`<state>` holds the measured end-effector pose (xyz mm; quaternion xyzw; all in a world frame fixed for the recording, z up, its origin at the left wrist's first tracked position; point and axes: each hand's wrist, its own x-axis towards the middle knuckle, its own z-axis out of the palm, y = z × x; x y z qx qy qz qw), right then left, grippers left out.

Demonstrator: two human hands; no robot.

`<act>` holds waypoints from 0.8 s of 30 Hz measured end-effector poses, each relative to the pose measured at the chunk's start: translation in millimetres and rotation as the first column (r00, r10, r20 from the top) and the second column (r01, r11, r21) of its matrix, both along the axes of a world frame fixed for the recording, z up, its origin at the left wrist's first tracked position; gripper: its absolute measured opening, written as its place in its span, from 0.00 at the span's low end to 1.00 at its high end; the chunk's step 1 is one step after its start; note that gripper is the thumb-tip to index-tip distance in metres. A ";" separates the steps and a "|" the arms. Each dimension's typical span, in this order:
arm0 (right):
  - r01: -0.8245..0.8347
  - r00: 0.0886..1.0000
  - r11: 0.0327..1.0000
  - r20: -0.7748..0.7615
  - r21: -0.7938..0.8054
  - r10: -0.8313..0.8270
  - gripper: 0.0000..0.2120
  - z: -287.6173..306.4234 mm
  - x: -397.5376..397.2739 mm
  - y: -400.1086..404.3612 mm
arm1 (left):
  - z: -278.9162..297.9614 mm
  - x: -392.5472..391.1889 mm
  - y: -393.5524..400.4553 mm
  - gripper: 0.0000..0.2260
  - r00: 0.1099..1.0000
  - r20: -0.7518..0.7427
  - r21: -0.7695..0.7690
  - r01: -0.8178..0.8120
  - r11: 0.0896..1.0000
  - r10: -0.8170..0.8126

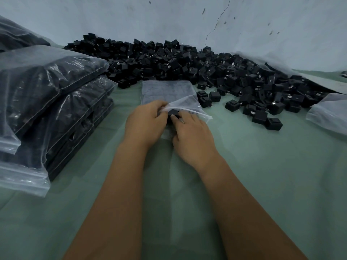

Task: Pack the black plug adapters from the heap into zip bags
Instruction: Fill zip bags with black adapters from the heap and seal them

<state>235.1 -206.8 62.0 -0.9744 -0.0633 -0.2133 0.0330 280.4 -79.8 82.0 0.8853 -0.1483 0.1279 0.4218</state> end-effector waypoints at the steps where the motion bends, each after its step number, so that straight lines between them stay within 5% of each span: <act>1: -0.011 1.000 1.000 -0.003 0.006 0.011 0.24 -0.2 -0.1 -0.3 | 1.5 -0.9 -1.6 0.12 1.000 0.011 0.024 0.005 1.000 -0.005; 8: -0.065 0.998 0.990 0.018 0.129 0.063 0.20 2.4 -1.4 0.1 | -1.5 -7.3 -15.9 0.11 0.995 -0.004 0.127 0.097 0.987 -0.097; 13: -0.066 0.957 0.975 0.290 0.211 0.002 0.07 12.7 -6.4 -2.2 | -2.6 -6.0 -17.5 0.11 0.997 0.015 0.114 0.074 0.991 -0.076; 17: 0.034 0.827 0.935 0.516 0.353 -0.225 0.10 23.2 -9.5 -28.7 | -3.8 -5.4 -20.3 0.10 0.999 0.012 0.185 0.029 0.982 -0.032; 20: 0.263 0.816 0.810 0.328 0.524 -0.477 0.10 18.8 -7.6 -73.2 | -4.3 -8.9 -22.9 0.11 0.999 0.035 0.250 0.027 0.968 -0.037; 24: 0.655 0.669 0.534 -0.082 0.535 -0.738 0.25 12.2 -12.2 -115.7 | -3.7 -12.6 -25.2 0.14 0.996 0.078 0.293 0.016 0.956 -0.040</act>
